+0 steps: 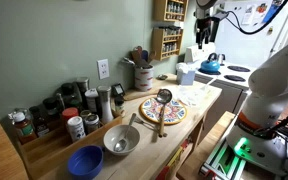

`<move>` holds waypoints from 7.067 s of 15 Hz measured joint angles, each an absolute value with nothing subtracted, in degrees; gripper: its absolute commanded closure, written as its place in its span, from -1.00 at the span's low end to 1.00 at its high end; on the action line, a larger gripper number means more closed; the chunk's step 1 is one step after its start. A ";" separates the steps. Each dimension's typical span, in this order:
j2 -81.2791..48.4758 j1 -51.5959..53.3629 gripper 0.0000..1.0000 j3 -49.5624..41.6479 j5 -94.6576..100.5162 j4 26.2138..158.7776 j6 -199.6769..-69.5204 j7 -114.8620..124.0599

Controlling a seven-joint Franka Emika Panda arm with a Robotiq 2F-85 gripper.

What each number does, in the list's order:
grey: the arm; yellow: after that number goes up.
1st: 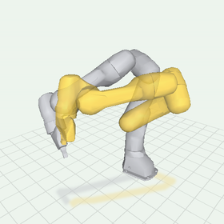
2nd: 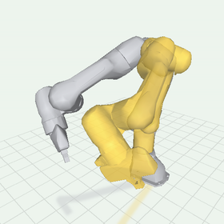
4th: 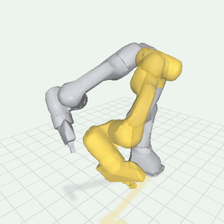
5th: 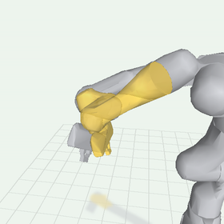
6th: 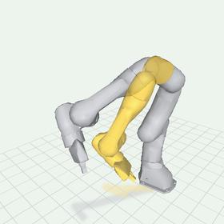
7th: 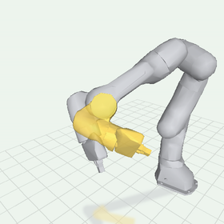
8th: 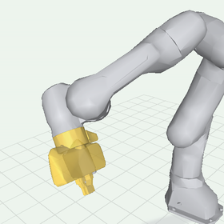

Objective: Put the spice bottle on the counter

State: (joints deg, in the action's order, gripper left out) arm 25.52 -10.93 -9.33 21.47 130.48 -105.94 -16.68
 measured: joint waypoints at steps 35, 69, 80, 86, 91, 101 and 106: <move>6.59 -14.02 -1.00 -21.93 -21.03 103.07 -109.08 1.81; -9.26 -14.94 -0.97 -16.12 -37.06 94.35 -133.66 41.41; -9.47 -14.98 0.35 -15.55 -37.16 93.78 -136.02 43.06; -9.43 -14.99 0.35 -15.55 -37.09 93.78 -136.00 43.09; -8.87 -15.41 0.35 -15.61 -37.02 93.77 -136.00 43.09; -6.16 -17.00 0.35 -15.76 -37.35 93.73 -135.72 43.08; -5.55 -17.21 0.35 -15.76 -37.73 93.73 -134.61 43.00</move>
